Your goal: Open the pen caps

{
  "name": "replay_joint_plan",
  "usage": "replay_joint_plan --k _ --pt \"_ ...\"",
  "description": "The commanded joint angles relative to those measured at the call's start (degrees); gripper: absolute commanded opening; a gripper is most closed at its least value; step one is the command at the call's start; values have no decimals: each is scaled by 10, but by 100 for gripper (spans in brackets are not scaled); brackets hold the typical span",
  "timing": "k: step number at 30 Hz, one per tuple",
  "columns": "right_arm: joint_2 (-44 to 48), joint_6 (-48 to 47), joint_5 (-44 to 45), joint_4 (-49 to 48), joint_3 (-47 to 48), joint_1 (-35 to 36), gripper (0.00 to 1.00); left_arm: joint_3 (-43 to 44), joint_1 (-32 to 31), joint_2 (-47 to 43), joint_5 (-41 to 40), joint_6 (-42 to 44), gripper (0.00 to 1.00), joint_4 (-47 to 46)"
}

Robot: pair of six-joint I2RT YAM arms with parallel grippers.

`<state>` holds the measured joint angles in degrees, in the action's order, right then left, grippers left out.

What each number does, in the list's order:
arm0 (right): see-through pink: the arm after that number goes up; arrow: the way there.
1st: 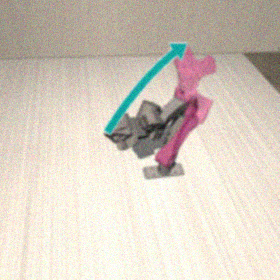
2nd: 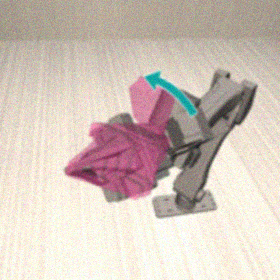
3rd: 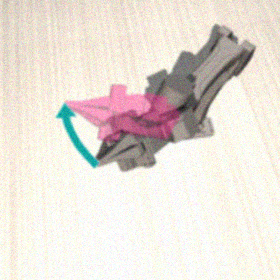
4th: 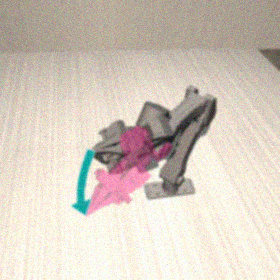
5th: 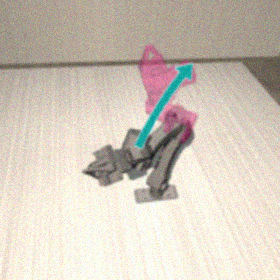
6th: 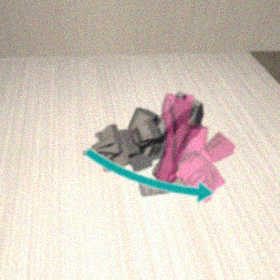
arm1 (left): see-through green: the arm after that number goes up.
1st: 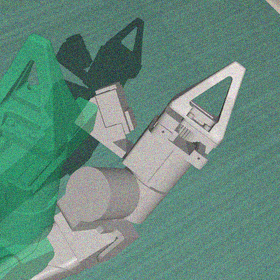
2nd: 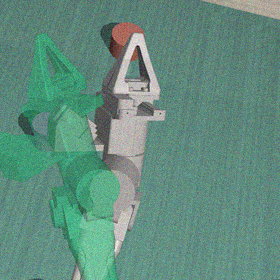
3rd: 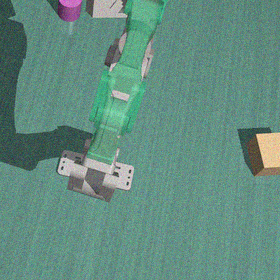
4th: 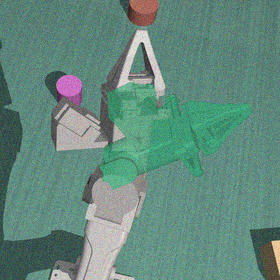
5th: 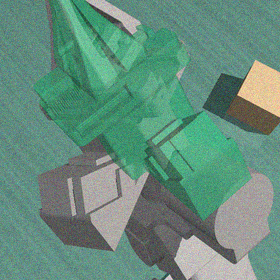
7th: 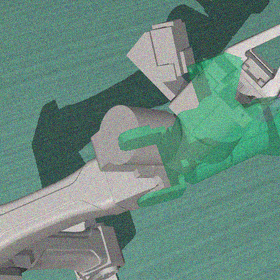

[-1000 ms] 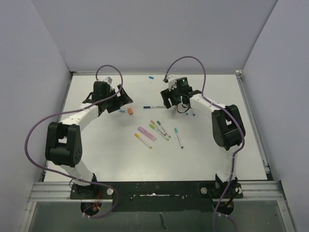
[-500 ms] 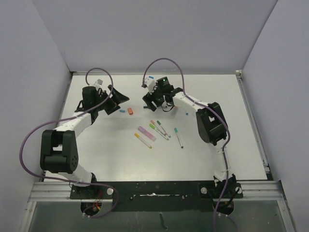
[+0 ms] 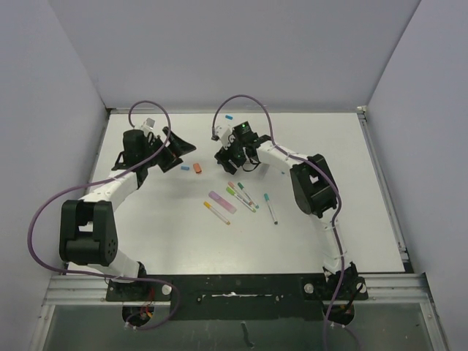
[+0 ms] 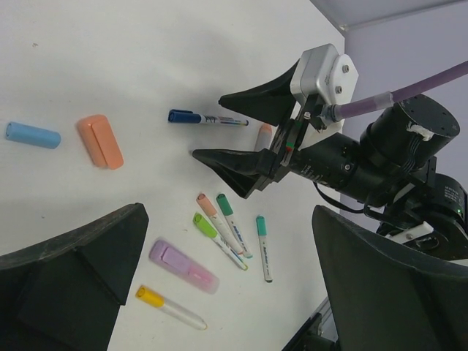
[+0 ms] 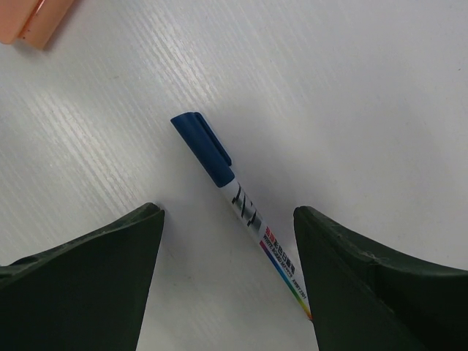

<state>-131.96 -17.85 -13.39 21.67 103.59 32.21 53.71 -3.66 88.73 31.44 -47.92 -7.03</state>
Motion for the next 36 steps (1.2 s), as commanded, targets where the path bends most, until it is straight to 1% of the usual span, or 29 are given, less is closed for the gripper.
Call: replay_joint_plan --k 1,8,15,18,21,30,34,35,36 --pt "-3 -11 5 3 25 0 73 14 0 -27 7 10 98 -10" --pt "-8 -3 -25 7 16 -7 69 25 0 -38 -25 33 98 33" --pt "-14 11 -43 10 5 -15 67 25 -1 -45 -35 40 98 40" --pt "-14 16 -48 10 -3 -20 65 25 -2 -43 -35 39 98 40" --pt "-12 20 -50 9 -14 -24 60 24 -4 -41 -36 38 98 38" --pt "-1 29 -46 5 -54 -22 25 33 -21 -36 -61 44 98 54" --pt "3 35 -48 -2 -68 -22 4 37 -31 -30 -71 43 98 59" --pt "7 40 -48 -6 -72 -22 0 37 -34 -28 -74 42 98 59" --pt "13 45 -48 -12 -77 -22 0 38 -38 -27 -78 40 98 59"
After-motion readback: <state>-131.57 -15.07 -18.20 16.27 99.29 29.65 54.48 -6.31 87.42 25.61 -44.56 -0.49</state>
